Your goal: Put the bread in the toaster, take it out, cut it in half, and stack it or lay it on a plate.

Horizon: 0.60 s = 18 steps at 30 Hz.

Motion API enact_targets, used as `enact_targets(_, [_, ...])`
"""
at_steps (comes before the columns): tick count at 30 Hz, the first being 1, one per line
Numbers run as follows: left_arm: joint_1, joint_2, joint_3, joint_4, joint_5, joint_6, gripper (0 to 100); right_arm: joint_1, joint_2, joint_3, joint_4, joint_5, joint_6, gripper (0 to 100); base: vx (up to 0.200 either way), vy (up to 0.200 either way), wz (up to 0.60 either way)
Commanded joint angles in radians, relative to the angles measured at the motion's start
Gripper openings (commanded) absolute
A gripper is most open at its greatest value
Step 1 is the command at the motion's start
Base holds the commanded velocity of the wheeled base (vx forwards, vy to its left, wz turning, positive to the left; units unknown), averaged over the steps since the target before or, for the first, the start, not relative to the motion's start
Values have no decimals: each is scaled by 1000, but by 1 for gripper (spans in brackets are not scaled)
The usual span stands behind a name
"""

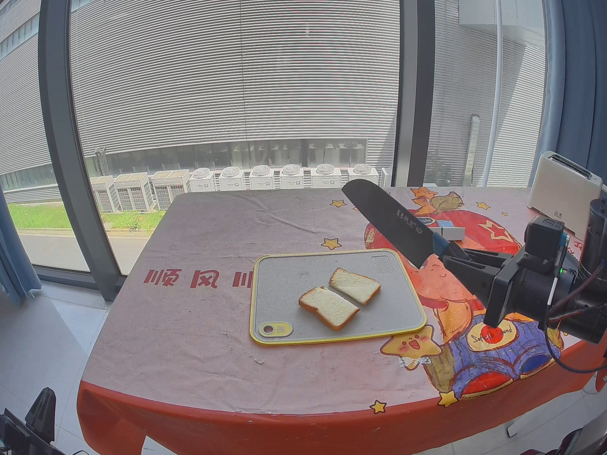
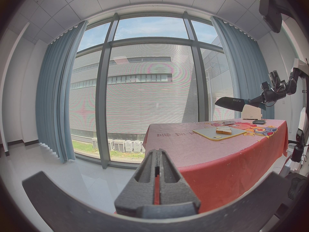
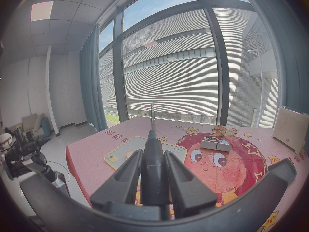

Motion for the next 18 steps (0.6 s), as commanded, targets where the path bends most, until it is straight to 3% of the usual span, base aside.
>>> enact_targets(1, [1,-14,18,0,0,0,0,34,-55,14,9,2,-28,0,0,0,0])
enact_targets(18, [1,-14,18,0,0,0,0,64,-88,15,0,2,-59,0,0,0,0])
